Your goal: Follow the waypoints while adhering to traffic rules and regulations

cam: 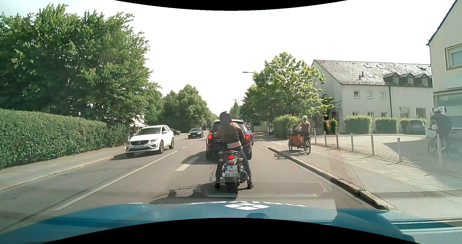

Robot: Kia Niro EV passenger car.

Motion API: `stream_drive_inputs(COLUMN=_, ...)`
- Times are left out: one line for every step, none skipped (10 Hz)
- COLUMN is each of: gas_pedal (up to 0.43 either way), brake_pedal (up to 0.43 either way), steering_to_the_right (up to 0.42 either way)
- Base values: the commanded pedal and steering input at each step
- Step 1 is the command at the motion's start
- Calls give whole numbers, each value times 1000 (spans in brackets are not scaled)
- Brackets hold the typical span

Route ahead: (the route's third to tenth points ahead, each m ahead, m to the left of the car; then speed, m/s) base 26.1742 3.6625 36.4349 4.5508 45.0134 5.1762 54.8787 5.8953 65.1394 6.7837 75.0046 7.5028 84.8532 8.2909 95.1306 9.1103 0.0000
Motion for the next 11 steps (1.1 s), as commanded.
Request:
stream_drive_inputs(gas_pedal=0, brake_pedal=311, steering_to_the_right=-21)
stream_drive_inputs(gas_pedal=0, brake_pedal=311, steering_to_the_right=-21)
stream_drive_inputs(gas_pedal=0, brake_pedal=311, steering_to_the_right=-21)
stream_drive_inputs(gas_pedal=0, brake_pedal=311, steering_to_the_right=-21)
stream_drive_inputs(gas_pedal=0, brake_pedal=311, steering_to_the_right=-21)
stream_drive_inputs(gas_pedal=0, brake_pedal=311, steering_to_the_right=-21)
stream_drive_inputs(gas_pedal=0, brake_pedal=311, steering_to_the_right=-21)
stream_drive_inputs(gas_pedal=0, brake_pedal=311, steering_to_the_right=-21)
stream_drive_inputs(gas_pedal=0, brake_pedal=311, steering_to_the_right=-21)
stream_drive_inputs(gas_pedal=0, brake_pedal=311, steering_to_the_right=-21)
stream_drive_inputs(gas_pedal=0, brake_pedal=311, steering_to_the_right=-21)
